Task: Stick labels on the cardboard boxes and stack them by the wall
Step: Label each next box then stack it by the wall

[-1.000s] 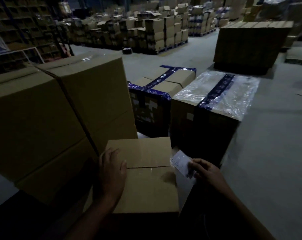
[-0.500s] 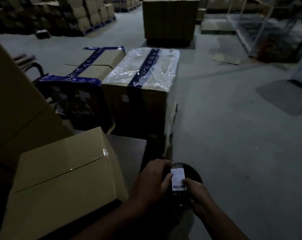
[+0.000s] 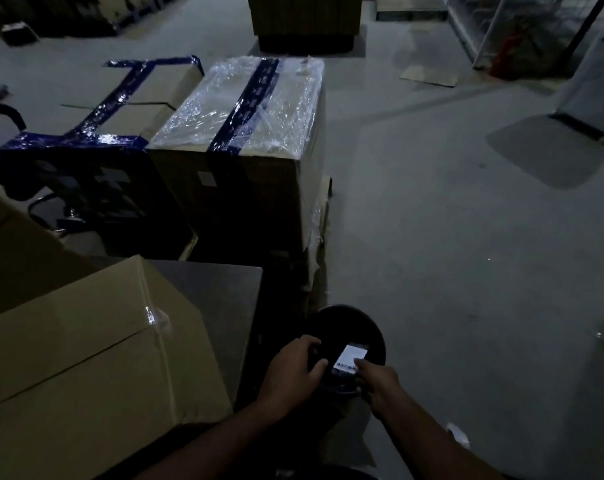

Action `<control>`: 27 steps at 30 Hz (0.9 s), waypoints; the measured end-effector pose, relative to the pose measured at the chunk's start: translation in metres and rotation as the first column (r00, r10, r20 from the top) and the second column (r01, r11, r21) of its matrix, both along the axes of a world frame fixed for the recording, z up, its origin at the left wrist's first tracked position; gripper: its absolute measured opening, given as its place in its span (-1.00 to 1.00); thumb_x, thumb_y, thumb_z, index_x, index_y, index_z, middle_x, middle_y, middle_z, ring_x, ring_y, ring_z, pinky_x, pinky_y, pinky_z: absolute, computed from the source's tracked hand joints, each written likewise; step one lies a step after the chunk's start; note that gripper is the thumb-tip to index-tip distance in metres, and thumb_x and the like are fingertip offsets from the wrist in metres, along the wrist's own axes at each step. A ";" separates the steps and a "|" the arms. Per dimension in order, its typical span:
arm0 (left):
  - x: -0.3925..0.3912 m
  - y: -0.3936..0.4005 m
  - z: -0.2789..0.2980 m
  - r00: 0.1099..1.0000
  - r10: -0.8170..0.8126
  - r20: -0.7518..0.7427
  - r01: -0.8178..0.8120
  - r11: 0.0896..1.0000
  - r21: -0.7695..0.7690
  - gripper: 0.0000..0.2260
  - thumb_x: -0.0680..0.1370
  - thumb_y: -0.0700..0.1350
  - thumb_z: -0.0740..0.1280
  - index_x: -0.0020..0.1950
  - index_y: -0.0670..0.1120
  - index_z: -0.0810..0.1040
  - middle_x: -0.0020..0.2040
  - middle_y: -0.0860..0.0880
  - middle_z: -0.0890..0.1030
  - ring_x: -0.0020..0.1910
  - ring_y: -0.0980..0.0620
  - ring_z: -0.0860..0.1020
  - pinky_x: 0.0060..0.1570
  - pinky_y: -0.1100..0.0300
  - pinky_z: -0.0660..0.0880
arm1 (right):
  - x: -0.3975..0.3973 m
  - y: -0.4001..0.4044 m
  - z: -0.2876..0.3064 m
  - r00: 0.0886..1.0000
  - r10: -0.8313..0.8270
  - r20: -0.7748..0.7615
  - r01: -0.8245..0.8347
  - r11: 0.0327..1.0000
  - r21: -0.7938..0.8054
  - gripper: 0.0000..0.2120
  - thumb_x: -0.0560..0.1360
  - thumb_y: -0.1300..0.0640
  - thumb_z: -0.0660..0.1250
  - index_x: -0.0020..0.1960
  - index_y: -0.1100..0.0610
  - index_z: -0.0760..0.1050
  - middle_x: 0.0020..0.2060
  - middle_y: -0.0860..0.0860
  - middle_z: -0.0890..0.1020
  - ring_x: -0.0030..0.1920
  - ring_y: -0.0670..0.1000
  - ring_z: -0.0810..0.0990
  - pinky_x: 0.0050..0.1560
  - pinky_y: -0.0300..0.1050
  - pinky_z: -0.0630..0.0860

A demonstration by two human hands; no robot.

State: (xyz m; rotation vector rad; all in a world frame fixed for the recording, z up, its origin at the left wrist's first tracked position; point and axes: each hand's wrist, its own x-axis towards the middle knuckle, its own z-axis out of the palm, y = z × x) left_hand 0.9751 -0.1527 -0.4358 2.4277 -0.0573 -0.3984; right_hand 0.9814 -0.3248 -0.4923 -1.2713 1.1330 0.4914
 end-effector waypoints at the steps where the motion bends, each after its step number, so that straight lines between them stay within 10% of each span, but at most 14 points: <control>1: 0.002 0.000 0.000 1.000 0.013 0.002 -0.013 1.000 -0.003 -0.66 0.55 0.05 0.37 0.31 0.05 0.49 0.13 0.12 0.58 0.12 0.18 0.53 0.15 0.25 0.45 | 0.002 0.000 -0.002 1.000 0.022 -0.012 -0.022 1.000 -0.004 -0.79 0.49 0.29 0.37 0.05 0.39 0.49 -0.28 0.20 0.57 -0.44 0.06 0.47 -0.59 -0.25 0.34; 13: 0.021 0.002 0.035 0.969 0.162 0.189 -0.141 0.983 -0.118 -0.67 0.55 0.07 0.35 0.29 0.04 0.51 0.13 0.11 0.57 0.12 0.17 0.53 0.13 0.20 0.49 | 0.038 0.035 0.051 0.901 0.332 0.280 -0.339 0.940 -0.022 -0.87 0.51 0.20 0.35 -0.18 0.18 0.64 -0.19 0.13 0.69 -0.13 0.08 0.64 -0.12 -0.05 0.55; 20: 0.016 0.025 0.106 0.860 0.312 0.404 -0.233 0.944 -0.233 -0.67 0.56 0.08 0.32 0.32 0.11 0.45 0.18 0.19 0.51 0.15 0.24 0.51 0.11 0.31 0.48 | 0.066 0.080 0.141 0.555 0.591 0.586 -0.577 0.780 -0.241 -0.87 0.51 0.32 0.29 -0.02 0.20 0.60 -0.20 -0.02 0.66 -0.28 -0.23 0.63 -0.30 -0.44 0.47; 27: -0.021 0.091 0.150 0.662 0.574 0.482 -0.466 0.819 -0.335 -0.70 0.58 0.10 0.34 0.31 0.12 0.50 0.19 0.21 0.52 0.19 0.21 0.52 0.12 0.19 0.55 | 0.058 0.150 0.186 0.208 0.633 0.745 -0.682 0.640 -0.353 -0.94 0.48 0.20 0.40 -0.05 0.12 0.61 -0.18 -0.08 0.67 -0.16 -0.19 0.62 -0.11 -0.27 0.53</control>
